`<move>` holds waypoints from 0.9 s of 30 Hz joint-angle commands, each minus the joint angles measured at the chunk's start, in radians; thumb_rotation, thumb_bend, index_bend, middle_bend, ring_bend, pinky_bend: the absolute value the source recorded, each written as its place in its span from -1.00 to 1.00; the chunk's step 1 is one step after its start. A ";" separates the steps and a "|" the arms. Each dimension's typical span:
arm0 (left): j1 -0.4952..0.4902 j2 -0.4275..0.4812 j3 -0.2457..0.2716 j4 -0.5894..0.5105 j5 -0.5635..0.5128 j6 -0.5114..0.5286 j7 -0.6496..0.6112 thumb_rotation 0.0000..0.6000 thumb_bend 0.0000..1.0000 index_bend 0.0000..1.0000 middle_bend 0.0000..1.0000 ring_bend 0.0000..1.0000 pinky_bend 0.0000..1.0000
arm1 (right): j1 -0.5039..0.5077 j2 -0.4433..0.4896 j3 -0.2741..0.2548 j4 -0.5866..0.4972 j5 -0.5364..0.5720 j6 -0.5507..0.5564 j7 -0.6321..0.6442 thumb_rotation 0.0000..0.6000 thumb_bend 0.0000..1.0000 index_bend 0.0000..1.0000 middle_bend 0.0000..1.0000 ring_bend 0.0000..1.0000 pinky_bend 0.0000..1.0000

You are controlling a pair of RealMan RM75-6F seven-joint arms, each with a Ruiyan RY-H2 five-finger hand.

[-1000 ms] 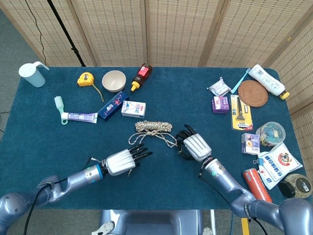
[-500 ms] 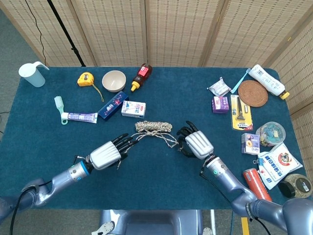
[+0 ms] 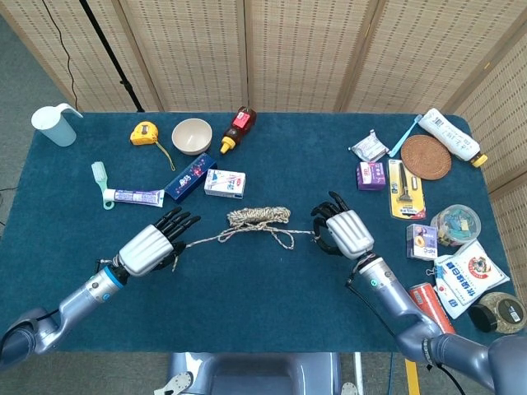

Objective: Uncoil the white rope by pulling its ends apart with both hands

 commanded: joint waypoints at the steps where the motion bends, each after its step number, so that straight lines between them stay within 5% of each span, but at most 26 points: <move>1: 0.006 0.005 -0.004 0.004 -0.005 0.002 -0.004 1.00 -0.25 0.26 -1.00 -1.00 -1.00 | -0.002 0.005 0.004 0.003 0.004 0.001 0.000 1.00 -0.09 0.44 -0.37 -0.54 -1.00; 27: 0.114 0.084 -0.045 0.049 -0.083 0.028 -0.064 1.00 -0.25 0.26 -1.00 -1.00 -1.00 | -0.051 0.085 0.024 0.013 0.044 0.036 0.004 1.00 -0.08 0.45 -0.35 -0.53 -1.00</move>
